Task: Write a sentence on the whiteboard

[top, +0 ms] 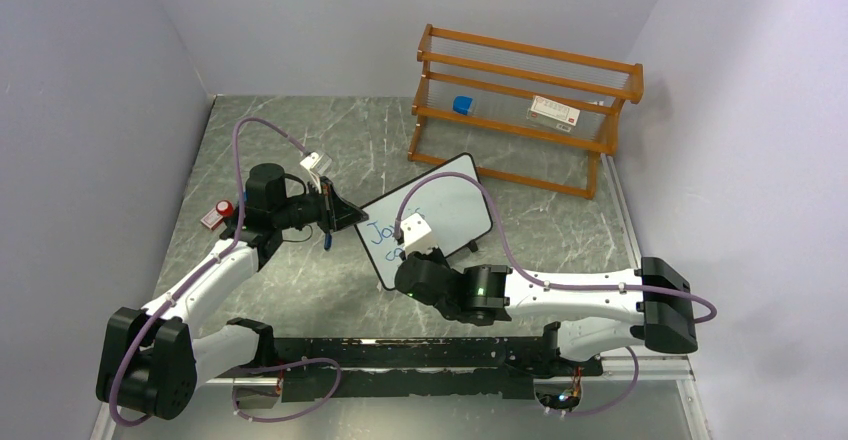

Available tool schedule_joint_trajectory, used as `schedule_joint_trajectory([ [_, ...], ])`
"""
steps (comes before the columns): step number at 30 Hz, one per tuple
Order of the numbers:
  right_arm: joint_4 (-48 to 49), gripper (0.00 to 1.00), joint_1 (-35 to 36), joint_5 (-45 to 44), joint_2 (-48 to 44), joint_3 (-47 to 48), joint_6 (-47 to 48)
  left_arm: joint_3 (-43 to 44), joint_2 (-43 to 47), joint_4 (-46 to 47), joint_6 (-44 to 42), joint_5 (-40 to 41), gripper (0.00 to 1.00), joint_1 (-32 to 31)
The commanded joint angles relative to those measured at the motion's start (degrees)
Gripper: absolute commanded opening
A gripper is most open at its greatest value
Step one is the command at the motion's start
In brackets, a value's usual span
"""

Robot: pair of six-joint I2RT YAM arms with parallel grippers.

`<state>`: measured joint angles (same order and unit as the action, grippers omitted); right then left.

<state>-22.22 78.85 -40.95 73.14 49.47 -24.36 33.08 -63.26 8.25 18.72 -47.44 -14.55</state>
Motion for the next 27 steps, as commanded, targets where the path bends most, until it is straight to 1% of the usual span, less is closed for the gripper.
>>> schedule_joint_trajectory([
  [1, 1.29, 0.00, -0.36, -1.11, 0.42, 0.01, -0.94, -0.82, -1.36, -3.59, -3.25, 5.69, 0.05, 0.92],
  [27, 3.15, 0.00, -0.89, -0.71, 1.17, 0.45, 0.39, -0.82, -1.42, -3.81, -3.33, 5.74, 0.05, 0.92],
])
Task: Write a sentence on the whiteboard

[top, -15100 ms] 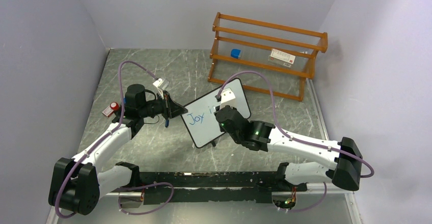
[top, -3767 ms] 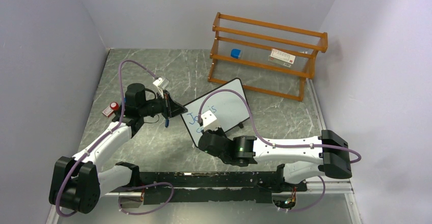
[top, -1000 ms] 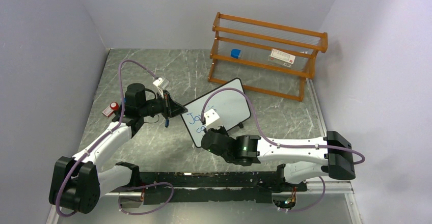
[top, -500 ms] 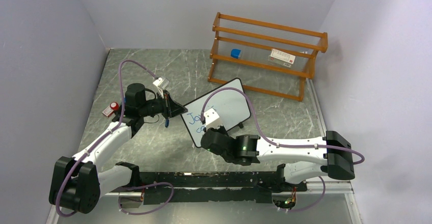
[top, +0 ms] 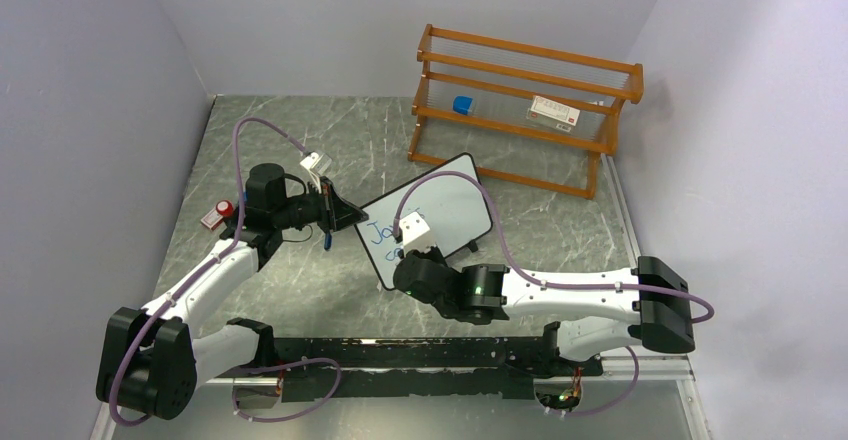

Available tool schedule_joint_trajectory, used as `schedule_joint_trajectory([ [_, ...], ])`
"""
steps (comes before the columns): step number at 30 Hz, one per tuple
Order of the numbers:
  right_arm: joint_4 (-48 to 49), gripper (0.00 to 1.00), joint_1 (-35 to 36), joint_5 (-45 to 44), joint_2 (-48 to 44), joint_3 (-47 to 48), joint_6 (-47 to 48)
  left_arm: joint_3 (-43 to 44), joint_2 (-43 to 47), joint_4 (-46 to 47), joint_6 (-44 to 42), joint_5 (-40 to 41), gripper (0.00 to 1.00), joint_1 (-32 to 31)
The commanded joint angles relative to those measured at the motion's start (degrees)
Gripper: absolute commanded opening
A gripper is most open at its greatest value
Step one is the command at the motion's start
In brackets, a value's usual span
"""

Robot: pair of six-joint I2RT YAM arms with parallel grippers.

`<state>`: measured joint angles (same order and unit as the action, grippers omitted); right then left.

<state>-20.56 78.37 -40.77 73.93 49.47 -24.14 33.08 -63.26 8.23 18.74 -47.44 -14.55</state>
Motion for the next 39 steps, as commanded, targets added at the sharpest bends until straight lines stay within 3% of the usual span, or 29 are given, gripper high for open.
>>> schedule_joint_trajectory([
  [1, 1.51, 0.00, -0.44, -0.84, 0.42, 0.45, 0.15, -0.82, -1.42, -3.73, -3.36, 5.70, 0.05, 0.92],
  [39, -2.42, 0.00, -1.05, 2.54, -0.59, -2.36, -3.36, -0.82, -1.42, -3.66, -3.36, 5.78, 0.05, 0.93],
])
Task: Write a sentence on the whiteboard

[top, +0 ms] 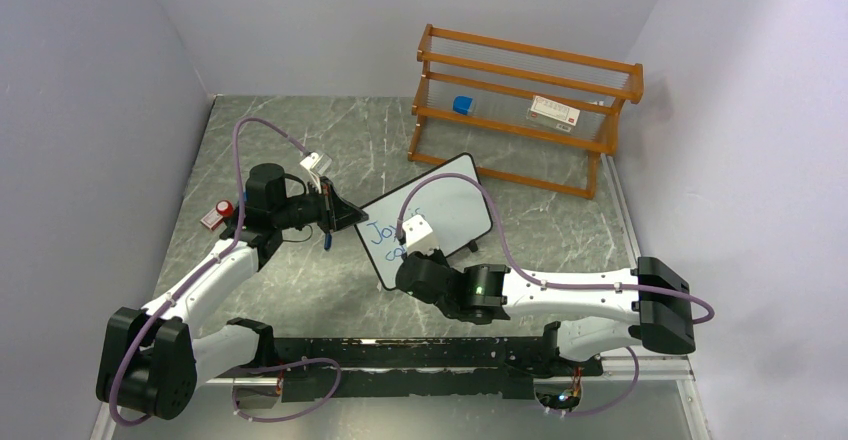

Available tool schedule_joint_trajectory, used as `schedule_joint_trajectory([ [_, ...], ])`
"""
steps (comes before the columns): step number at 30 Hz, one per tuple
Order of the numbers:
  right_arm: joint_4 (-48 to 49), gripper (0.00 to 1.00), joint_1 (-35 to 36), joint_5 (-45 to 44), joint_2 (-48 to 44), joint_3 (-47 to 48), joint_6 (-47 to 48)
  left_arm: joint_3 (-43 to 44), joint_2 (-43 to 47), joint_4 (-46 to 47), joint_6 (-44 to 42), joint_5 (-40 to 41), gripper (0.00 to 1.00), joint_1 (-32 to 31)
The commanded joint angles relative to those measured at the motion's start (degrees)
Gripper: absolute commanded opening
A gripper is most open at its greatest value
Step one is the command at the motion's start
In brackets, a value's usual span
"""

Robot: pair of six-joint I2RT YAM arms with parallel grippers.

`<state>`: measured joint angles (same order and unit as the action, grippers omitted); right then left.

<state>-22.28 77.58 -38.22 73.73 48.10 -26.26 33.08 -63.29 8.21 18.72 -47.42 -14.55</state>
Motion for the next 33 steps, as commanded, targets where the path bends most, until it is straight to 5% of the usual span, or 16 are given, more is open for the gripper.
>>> schedule_joint_trajectory([
  [1, -0.74, 0.00, -0.28, 0.03, -0.35, -0.92, -1.26, -0.82, -1.32, -3.70, -3.34, 5.84, 0.05, 0.92],
  [33, 0.78, 0.00, -0.30, -1.45, -3.66, -0.42, 0.08, -0.83, -1.40, -3.71, -3.36, 5.90, 0.05, 0.92],
])
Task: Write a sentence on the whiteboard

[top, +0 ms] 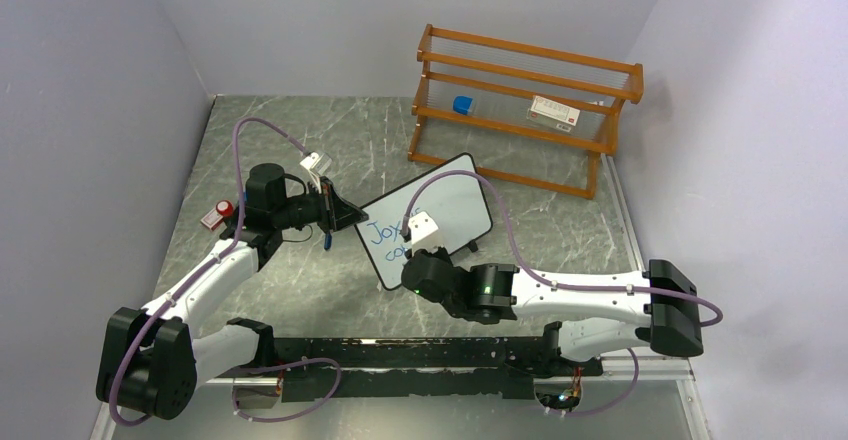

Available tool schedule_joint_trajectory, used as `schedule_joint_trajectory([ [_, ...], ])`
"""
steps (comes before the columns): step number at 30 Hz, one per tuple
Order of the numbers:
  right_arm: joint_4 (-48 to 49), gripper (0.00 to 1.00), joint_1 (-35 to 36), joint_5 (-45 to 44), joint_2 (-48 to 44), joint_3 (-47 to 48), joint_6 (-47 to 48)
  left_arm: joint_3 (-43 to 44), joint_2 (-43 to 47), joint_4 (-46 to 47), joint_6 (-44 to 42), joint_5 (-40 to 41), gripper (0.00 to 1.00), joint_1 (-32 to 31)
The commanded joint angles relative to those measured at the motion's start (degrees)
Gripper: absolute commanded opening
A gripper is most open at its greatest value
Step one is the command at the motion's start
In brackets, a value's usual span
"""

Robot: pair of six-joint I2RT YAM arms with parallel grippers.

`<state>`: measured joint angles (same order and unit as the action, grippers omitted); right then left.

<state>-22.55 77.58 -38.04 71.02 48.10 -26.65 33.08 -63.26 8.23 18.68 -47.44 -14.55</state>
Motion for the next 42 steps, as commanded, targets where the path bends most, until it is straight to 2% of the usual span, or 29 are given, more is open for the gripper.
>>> schedule_joint_trajectory([
  [1, 1.18, 0.00, -0.26, -1.68, -0.77, -0.33, 0.52, -0.89, -1.37, -3.73, -3.30, 5.91, 0.05, 0.92],
  [17, 3.70, 0.00, -0.44, -2.65, 1.91, -0.02, 1.25, -0.91, -1.42, -3.55, -3.21, 5.69, 0.05, 0.93],
  [42, 1.04, 0.00, -1.01, -4.28, 0.53, -0.94, -1.47, -1.00, -1.07, -3.82, -3.38, 5.78, 0.05, 0.92],
])
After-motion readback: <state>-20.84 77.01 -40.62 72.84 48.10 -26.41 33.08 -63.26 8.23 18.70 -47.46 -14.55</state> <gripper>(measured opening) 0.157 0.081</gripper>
